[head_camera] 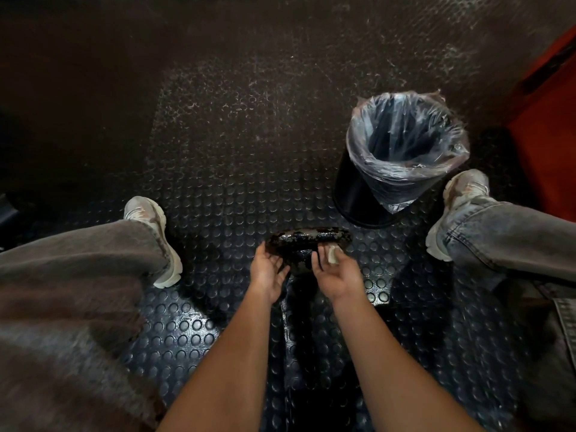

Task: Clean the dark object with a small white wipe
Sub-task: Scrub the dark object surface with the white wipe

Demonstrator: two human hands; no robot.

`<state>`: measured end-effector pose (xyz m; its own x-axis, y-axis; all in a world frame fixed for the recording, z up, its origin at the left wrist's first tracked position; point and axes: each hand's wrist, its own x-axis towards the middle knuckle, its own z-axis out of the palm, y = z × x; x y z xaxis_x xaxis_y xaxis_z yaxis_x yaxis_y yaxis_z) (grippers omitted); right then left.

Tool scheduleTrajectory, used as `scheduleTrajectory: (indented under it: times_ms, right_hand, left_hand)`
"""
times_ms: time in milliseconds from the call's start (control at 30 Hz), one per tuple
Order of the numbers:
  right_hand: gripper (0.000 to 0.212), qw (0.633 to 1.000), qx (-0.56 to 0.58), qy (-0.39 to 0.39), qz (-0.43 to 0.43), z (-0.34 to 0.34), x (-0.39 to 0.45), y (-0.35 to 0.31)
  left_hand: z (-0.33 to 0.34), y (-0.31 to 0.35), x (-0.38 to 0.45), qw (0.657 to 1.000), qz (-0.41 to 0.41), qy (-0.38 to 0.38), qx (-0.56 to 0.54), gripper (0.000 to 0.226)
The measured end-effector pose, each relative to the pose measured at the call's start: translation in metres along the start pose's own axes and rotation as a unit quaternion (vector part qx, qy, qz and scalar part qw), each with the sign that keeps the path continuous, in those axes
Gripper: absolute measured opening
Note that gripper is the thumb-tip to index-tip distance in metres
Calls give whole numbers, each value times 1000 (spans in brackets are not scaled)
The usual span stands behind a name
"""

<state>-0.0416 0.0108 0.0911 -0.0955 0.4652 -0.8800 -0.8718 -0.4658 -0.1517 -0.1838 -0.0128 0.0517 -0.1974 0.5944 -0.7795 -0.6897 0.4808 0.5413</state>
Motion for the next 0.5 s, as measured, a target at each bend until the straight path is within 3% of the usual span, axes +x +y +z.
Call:
scheduleTrajectory:
  times_ms: [133, 267, 367, 500]
  right_hand:
    - [21, 999, 14, 22, 30, 2, 2, -6]
    - [13, 1000, -3, -23, -13, 6, -4, -1]
    - [22, 994, -87, -40, -55, -1, -6, 14]
    - [17, 978, -180, -30, -105, 0, -9, 10]
  left_hand:
    - [-2, 0, 3, 1000, 0, -1, -2, 49]
    - [0, 1, 2, 1000, 5, 0, 4, 47]
    - [0, 1, -1, 1000, 3, 0, 3, 47]
    - [-1, 2, -1, 1000, 3, -3, 2, 48]
